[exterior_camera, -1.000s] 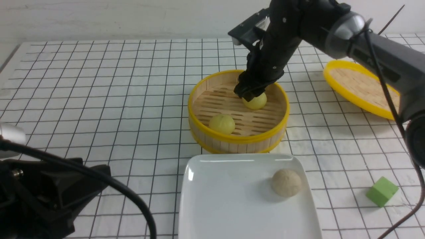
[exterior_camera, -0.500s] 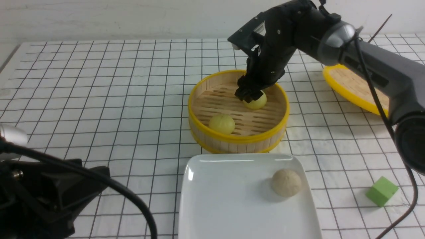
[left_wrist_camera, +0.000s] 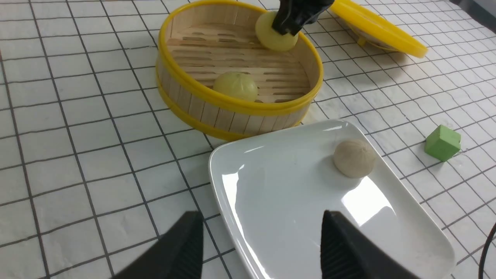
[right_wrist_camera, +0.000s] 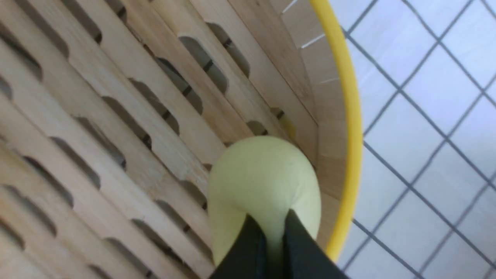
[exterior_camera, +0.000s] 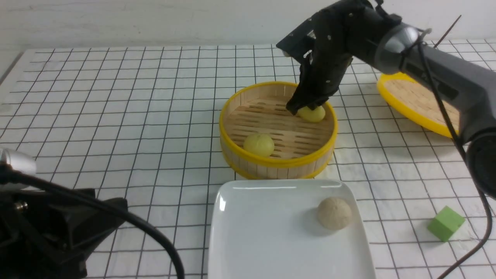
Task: Put the steamed buns into the plate on the white-black tablecloth.
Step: 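Reach toward a bun in the bamboo steamer with the right gripper, then move the steamed bun from the bamboo steamer onto the white plate with the right gripper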
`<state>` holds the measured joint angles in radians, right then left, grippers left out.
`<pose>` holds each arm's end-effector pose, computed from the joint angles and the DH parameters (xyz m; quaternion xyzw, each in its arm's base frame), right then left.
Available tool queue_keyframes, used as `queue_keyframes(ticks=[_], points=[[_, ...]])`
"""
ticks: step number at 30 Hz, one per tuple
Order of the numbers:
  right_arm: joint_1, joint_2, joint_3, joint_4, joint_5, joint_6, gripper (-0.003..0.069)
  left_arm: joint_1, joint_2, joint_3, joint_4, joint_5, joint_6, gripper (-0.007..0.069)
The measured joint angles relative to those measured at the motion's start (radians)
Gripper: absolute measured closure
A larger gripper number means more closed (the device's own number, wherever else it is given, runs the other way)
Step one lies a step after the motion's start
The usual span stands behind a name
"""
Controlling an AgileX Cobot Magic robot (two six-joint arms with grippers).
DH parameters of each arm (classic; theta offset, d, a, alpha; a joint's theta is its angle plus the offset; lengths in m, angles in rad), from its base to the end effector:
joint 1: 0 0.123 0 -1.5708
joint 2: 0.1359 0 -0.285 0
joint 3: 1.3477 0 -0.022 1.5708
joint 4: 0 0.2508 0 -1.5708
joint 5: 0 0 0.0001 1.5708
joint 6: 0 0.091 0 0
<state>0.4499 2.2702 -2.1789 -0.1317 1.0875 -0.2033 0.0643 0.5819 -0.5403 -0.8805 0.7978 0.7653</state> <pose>0.4585 0.2097 0.2551 -0.3260 0.9130 -0.0343 0.2429 0.1032 -0.0437 0.3053 0.1426 0.8315 -0.2194 0.4900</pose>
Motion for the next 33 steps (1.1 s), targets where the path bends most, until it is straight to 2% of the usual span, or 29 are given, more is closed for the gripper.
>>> queue_keyframes(ticks=[3, 7, 10, 15, 17, 20, 25, 26, 28, 29, 31, 33], points=[[0.010, -0.077, 0.000, 0.012, 0.053, 0.004, 0.0643, 0.000, 0.000, 0.000, 0.005, -0.001, 0.000, 0.0199], [0.025, -0.215, -0.001, 0.087, 0.121, 0.019, 0.0643, 0.000, 0.000, 0.000, 0.012, -0.016, 0.000, 0.0199], [0.026, -0.309, -0.001, 0.199, 0.160, 0.026, 0.0643, 0.000, 0.000, 0.000, 0.014, -0.026, 0.000, 0.0199], [0.026, -0.399, 0.048, 0.306, 0.167, 0.025, 0.0643, 0.000, 0.000, 0.000, 0.015, -0.037, 0.000, 0.0204], [0.026, -0.440, 0.127, 0.387, 0.167, 0.021, 0.0643, 0.000, 0.000, 0.000, 0.020, -0.038, 0.000, 0.0204], [0.035, -0.489, 0.286, 0.445, 0.165, 0.019, 0.0643, 0.000, 0.000, 0.000, 0.030, -0.038, 0.000, 0.0204], [0.088, -0.556, 0.579, 0.464, 0.160, -0.050, 0.0642, 0.000, 0.000, 0.000, 0.038, -0.038, 0.000, 0.0204], [0.088, -0.556, 0.579, 0.464, 0.160, -0.050, 0.0642, 0.000, 0.000, 0.000, 0.038, -0.038, 0.000, 0.0204], [0.115, -0.565, 0.696, 0.473, 0.123, -0.098, 0.0642, 0.000, 0.000, 0.000, 0.039, -0.038, 0.000, 0.0204], [0.126, -0.564, 0.764, 0.479, 0.053, -0.134, 0.0642, 0.000, 0.000, 0.000, 0.040, -0.038, 0.000, 0.0204], [0.132, -0.558, 0.800, 0.482, 0.000, -0.157, 0.0642, 0.000, 0.000, 0.000, 0.040, -0.038, 0.000, 0.0205], [0.143, -0.536, 0.871, 0.491, -0.147, -0.220, 0.0641, 0.000, 0.000, 0.000, 0.041, -0.038, 0.000, 0.0205]])
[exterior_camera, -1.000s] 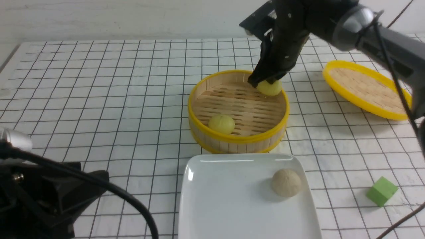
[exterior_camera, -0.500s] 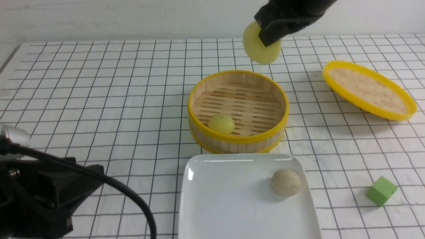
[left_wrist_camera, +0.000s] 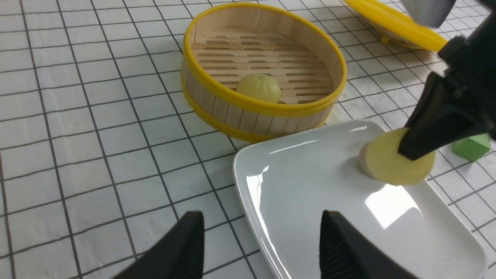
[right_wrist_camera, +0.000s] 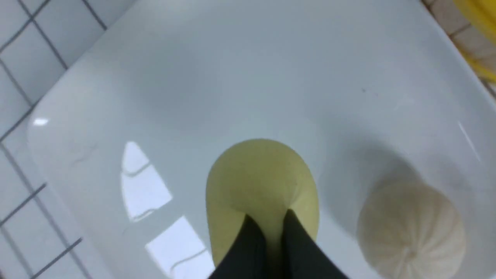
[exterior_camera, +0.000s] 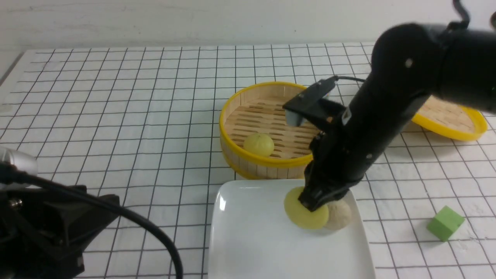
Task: Put the steamed buns into the plate on the white-black tablecloth.
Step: 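Move the steamed bun from the bamboo steamer onto the white plate with the right gripper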
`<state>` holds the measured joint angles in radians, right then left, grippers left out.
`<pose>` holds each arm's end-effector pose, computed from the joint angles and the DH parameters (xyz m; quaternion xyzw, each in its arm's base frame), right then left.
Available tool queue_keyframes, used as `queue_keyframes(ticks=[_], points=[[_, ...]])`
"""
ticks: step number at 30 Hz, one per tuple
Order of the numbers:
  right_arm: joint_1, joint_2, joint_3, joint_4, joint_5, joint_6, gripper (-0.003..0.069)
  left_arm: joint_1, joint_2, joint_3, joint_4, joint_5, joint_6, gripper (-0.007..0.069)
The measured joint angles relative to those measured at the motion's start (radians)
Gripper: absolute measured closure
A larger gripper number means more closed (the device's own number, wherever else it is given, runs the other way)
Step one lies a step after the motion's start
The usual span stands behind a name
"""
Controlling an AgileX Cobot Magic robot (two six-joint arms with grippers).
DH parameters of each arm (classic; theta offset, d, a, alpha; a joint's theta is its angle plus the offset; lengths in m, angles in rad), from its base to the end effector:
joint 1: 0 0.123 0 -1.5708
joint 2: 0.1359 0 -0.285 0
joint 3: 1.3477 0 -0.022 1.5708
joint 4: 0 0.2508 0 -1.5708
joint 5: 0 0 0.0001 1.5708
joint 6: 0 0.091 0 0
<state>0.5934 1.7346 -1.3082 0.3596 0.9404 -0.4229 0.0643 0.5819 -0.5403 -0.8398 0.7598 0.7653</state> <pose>0.2803 0.2203 0.2498 -0.4008 0.8910 0.1698 0.1288 0.1054 -0.0400 0.3050 0.1422 0.8324 -0.1933 0.4995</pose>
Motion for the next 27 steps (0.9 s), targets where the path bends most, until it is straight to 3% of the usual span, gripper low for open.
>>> queue_keyframes(ticks=[11, 17, 20, 23, 24, 27], points=[[0.011, 0.136, 0.049, -0.006, -0.264, -0.081, 0.0638, 0.000, 0.000, 0.000, 0.000, 0.004, 0.000, 0.0208], [0.011, 0.149, 0.049, -0.008, -0.278, -0.086, 0.0621, 0.000, 0.000, 0.000, 0.000, 0.004, 0.000, 0.0209], [0.011, 0.149, 0.049, -0.006, -0.271, -0.100, 0.0542, 0.000, 0.000, 0.000, 0.006, 0.005, 0.000, 0.0209], [0.011, 0.148, 0.049, -0.006, -0.269, -0.100, 0.0414, 0.000, 0.000, 0.000, 0.011, 0.009, 0.000, 0.0209], [0.011, 0.143, 0.049, -0.005, -0.263, -0.100, 0.0303, 0.000, 0.000, 0.000, 0.014, 0.014, 0.000, 0.0209], [0.011, 0.108, 0.049, 0.000, -0.258, -0.090, 0.0104, 0.000, 0.000, 0.000, 0.016, 0.021, 0.000, 0.0209]])
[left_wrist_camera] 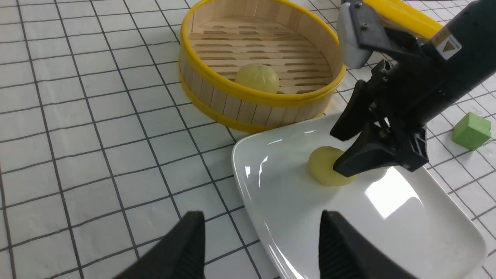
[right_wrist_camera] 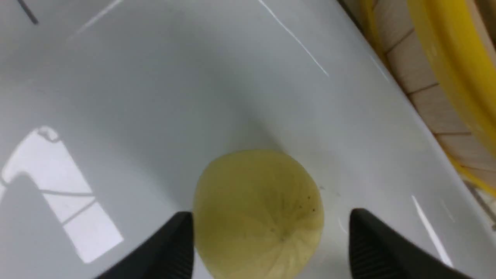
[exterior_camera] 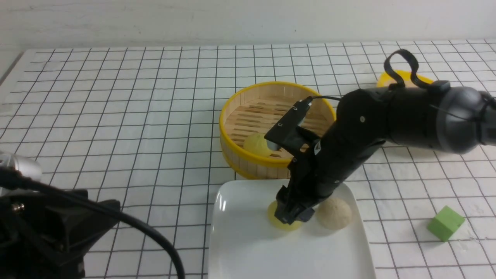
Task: Put the steamed buns into the plate on the white-black tablecloth.
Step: 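Move the steamed bun from the bamboo steamer onto the white plate with the right gripper, then reach into the bamboo steamer and grasp a bun with the left gripper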
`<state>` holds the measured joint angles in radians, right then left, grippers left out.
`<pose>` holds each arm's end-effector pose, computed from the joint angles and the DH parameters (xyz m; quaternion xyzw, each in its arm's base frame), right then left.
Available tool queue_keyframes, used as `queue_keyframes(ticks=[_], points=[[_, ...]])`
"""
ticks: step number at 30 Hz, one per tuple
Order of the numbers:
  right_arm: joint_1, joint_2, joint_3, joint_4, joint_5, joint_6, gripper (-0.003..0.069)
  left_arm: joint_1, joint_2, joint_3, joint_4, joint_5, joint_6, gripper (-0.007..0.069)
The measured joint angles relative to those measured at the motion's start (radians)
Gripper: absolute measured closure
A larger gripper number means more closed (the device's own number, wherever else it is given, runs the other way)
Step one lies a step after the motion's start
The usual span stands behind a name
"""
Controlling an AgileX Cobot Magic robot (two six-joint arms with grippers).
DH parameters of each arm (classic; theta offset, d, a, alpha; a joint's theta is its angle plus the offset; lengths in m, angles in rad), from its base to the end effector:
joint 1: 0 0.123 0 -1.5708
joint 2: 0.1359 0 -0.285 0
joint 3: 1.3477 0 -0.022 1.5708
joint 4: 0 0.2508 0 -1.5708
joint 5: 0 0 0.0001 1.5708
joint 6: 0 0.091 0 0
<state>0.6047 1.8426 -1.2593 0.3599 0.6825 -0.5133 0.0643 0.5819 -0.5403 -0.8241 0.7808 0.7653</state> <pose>0.3015 0.2330 0.2037 -0.4149 0.8787 0.1464 0.1852 0.1042 -0.0405 0.3033 0.1508 0.8366 -0.1916 0.4906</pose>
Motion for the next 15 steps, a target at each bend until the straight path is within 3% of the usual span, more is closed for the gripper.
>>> queue_keyframes(ticks=[3, 6, 15], points=[[0.000, -0.072, 0.000, 0.001, -0.001, 0.002, 0.0004, 0.000, 0.000, 0.000, 0.000, 0.002, 0.000, 0.0209], [0.000, -0.160, 0.000, 0.002, -0.005, 0.003, -0.0006, 0.000, 0.000, 0.000, 0.000, 0.002, 0.000, 0.0209], [0.000, -0.598, 0.000, -0.003, 0.042, 0.016, 0.0135, 0.000, 0.019, 0.000, -0.001, 0.002, 0.000, 0.0209]])
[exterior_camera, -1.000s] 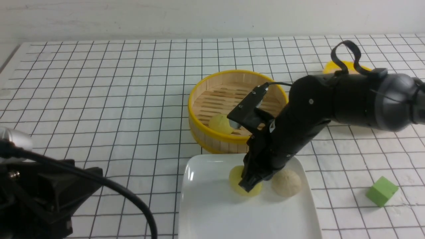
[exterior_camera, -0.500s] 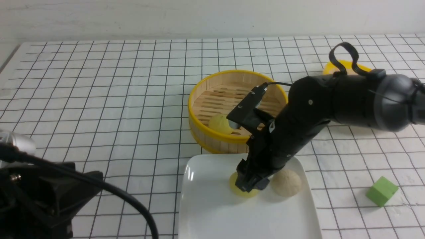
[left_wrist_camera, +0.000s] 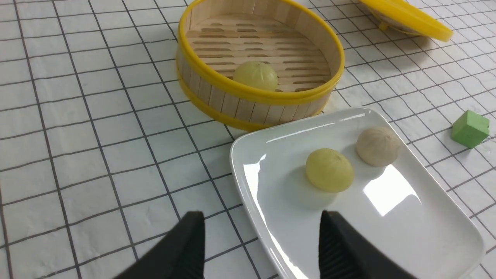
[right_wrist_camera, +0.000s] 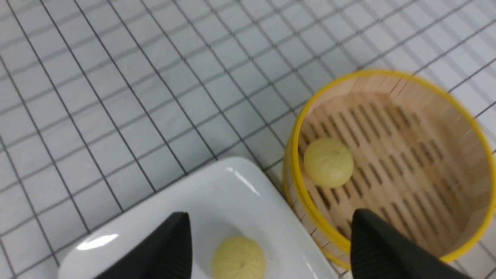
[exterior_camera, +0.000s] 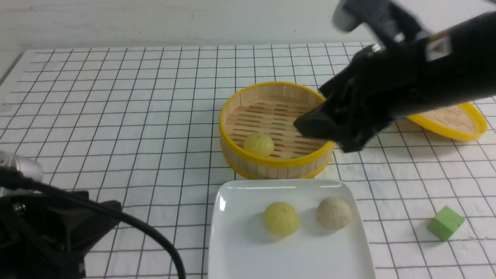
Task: Put the steamed buns into the plate on the white-black tablecloth.
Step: 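Reach into the bamboo steamer and grasp a bun with the left gripper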
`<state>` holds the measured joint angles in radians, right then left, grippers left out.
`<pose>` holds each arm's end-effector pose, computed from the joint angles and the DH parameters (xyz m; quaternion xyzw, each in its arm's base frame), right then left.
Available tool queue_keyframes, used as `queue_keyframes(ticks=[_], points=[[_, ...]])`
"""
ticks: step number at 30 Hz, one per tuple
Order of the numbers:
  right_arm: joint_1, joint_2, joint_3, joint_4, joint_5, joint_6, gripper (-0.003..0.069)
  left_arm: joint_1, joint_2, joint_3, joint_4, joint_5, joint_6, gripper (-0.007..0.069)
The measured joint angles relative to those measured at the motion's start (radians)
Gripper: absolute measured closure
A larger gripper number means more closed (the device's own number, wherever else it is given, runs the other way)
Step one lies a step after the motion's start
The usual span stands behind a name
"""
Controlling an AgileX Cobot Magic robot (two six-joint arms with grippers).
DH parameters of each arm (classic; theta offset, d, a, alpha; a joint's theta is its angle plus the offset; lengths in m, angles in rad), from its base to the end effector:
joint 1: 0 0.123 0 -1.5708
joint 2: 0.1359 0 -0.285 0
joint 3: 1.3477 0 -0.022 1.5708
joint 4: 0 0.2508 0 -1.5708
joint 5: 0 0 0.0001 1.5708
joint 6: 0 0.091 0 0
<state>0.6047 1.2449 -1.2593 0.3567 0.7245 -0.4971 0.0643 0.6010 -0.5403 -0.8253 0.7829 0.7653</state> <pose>0.2076 0.1691 0.4008 -0.4034 0.7799 0.1892 0.4396 0.1075 -0.0404 0.3013 0.1489 0.8412 -0.1945 0.4821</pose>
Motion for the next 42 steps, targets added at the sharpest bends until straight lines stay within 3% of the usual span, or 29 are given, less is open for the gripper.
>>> queue_keyframes(ticks=[5, 9, 12, 19, 23, 26, 33, 34, 36, 42], points=[[0.000, -0.203, 0.000, -0.046, 0.060, 0.055, 0.0144, 0.000, 0.087, -0.009, -0.066, 0.007, 0.034, 0.0209], [0.000, -0.405, 0.020, -0.153, 0.157, 0.180, 0.0144, 0.000, 0.261, -0.084, -0.201, 0.106, 0.223, 0.0209], [0.000, -0.503, 0.075, -0.240, 0.213, 0.271, 0.0144, 0.000, 0.382, -0.184, -0.264, 0.167, 0.286, 0.0209], [0.000, -0.607, 0.223, -0.336, 0.253, 0.372, 0.0146, -0.001, 0.572, -0.409, -0.209, 0.256, 0.270, 0.0209], [0.000, -0.618, 0.273, -0.343, 0.255, 0.377, 0.0146, -0.074, 0.673, -0.540, -0.094, 0.270, 0.223, 0.0209], [0.000, -0.618, 0.290, -0.343, 0.257, 0.380, 0.0146, -0.195, 0.729, -0.620, 0.028, 0.230, 0.174, 0.0209], [0.000, -0.618, 0.291, -0.343, 0.280, 0.380, 0.0146, -0.445, 0.849, -0.709, 0.353, -0.013, -0.024, 0.0209], [0.000, -0.618, 0.291, -0.343, 0.294, 0.380, 0.0146, -0.489, 0.889, -0.721, 0.459, -0.059, -0.104, 0.0209], [0.000, -0.618, 0.291, -0.344, 0.313, 0.380, 0.0146, -0.521, 0.950, -0.739, 0.592, -0.098, -0.198, 0.0209], [0.000, -0.618, 0.291, -0.344, 0.350, 0.380, 0.0146, -0.536, 1.093, -0.831, 0.792, -0.116, -0.399, 0.0209]])
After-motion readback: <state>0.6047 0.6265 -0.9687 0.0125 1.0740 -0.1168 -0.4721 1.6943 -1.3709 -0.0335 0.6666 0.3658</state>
